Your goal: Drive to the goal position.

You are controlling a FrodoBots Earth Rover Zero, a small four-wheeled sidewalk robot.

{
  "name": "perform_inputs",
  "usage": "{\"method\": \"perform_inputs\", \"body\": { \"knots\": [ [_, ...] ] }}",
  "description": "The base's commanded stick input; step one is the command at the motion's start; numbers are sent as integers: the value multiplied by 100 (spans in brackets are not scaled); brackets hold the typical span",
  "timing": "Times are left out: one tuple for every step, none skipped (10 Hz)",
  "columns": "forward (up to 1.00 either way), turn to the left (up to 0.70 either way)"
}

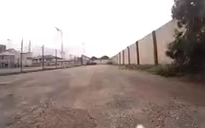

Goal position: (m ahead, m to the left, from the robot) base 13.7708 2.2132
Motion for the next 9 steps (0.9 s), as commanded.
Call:
{"method": "perform_inputs", "body": {
  "knots": [
    [70, 0],
    [70, 0],
    [70, 0],
    [70, 0],
    [70, 0],
    [70, 0],
    [70, 0],
    [70, 0],
    [70, 0]
  ]
}}
